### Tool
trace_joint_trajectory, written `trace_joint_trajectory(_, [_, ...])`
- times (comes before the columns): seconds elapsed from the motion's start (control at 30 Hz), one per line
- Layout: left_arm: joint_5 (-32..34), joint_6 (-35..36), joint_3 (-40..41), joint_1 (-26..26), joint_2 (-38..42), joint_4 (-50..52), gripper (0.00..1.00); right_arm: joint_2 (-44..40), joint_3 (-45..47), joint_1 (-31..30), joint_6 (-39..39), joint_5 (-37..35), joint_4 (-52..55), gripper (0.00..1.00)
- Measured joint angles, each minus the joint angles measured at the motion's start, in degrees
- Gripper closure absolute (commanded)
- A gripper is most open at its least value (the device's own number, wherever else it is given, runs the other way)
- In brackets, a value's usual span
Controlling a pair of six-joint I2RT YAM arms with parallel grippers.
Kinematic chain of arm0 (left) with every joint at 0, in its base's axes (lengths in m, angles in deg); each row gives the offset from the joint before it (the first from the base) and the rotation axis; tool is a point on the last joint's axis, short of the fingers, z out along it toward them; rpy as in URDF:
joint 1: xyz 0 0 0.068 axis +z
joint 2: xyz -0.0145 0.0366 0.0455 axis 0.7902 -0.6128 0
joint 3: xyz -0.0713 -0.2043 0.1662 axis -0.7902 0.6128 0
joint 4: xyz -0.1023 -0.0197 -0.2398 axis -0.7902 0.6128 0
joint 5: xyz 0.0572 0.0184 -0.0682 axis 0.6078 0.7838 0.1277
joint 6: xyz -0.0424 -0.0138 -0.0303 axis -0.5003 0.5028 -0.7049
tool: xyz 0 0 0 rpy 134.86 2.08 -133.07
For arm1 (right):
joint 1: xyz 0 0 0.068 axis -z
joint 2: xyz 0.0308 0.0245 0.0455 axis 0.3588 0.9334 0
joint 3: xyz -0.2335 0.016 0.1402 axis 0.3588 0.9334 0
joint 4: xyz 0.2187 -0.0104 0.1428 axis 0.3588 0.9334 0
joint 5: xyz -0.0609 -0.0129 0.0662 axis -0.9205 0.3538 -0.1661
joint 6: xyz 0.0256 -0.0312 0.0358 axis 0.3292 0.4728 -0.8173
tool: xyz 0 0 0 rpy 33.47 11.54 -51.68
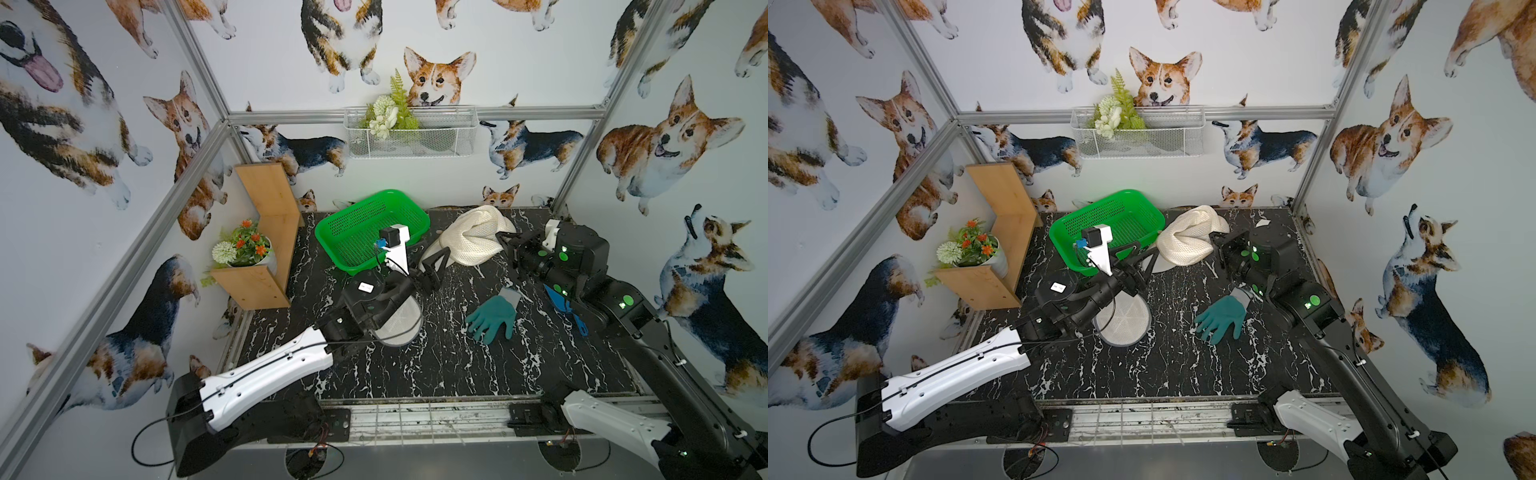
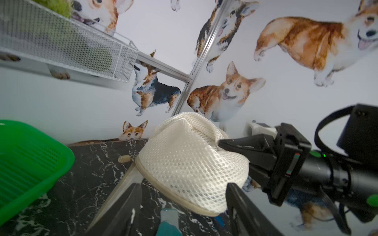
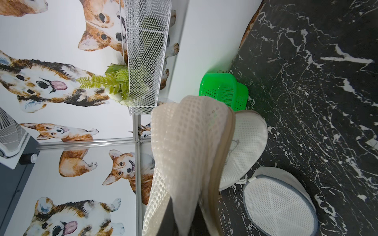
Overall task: Turn the laundry bag inside out
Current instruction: Turn over the laundry bag.
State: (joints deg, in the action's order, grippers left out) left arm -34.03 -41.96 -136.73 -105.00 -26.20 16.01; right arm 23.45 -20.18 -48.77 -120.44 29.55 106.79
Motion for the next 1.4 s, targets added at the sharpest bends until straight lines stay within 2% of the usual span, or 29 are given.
trace_joint_trajectory(0.13, [-4.2,-15.6,1.2,2.0,-3.5,-4.7,0.19,-0.2,0.8,0.0,0.0,0.0,-2.4,1.00])
trace_joint_trajectory(0.23, [-6.8,-24.3,1.2,2.6,-5.9,-9.6,0.13,-0.6,1.7,0.0,0.0,0.0,-3.9,1.00])
trace_joint_trajectory(0.43, [-11.2,-34.6,0.2,2.5,-10.9,-19.5,0.09,-0.3,3.2,0.0,-0.1,0.0,-6.5,1.00])
trace_joint_trajectory(0.5, [-11.9,-35.9,-0.8,1.9,-12.1,-20.4,0.08,0.2,3.4,0.0,-0.5,0.0,-7.5,1.00])
trace_joint_trajectory(0.6, [-11.7,-36.3,-1.2,0.0,-12.9,-21.1,0.01,0.6,4.0,0.0,-2.1,-0.9,-8.9,1.00])
trace_joint_trajectory(0.77, [-6.3,-34.6,-2.4,-3.6,-13.8,-21.0,0.01,2.7,4.2,0.0,-4.7,-3.3,-11.3,1.00])
trace_joint_trajectory(0.87, [-1.9,-34.4,-5.1,-4.7,-15.4,-19.3,0.12,4.1,3.8,-0.6,-4.9,-4.9,-12.5,1.00])
trace_joint_trajectory(0.97, [0.6,-35.1,-7.2,-5.8,-16.2,-17.7,0.29,4.9,3.8,-0.9,-4.9,-5.9,-13.7,1.00])
trace_joint_trajectory(1.03, [2.7,-37.1,-7.3,-5.9,-16.2,-16.4,0.33,5.0,3.8,-1.1,-4.8,-6.3,-14.5,1.00])
trace_joint_trajectory(1.07, [3.9,-37.9,-7.5,-5.8,-16.3,-15.2,0.33,4.9,3.9,-1.1,-4.7,-6.7,-15.0,1.00])
trace_joint_trajectory(1.17, [6.1,-41.1,-8.6,-5.8,-16.6,-11.0,0.18,4.3,4.9,-1.2,-4.3,-8.0,-15.7,1.00])
trace_joint_trajectory(1.2, [6.6,-42.5,-8.7,-6.1,-16.4,-9.5,0.16,4.0,5.2,-1.2,-4.2,-8.8,-15.7,1.00])
trace_joint_trajectory(1.4, [8.6,-46.8,-8.9,-8.3,-14.4,-3.2,0.19,3.5,6.2,-1.2,-1.9,-12.5,-16.8,1.00])
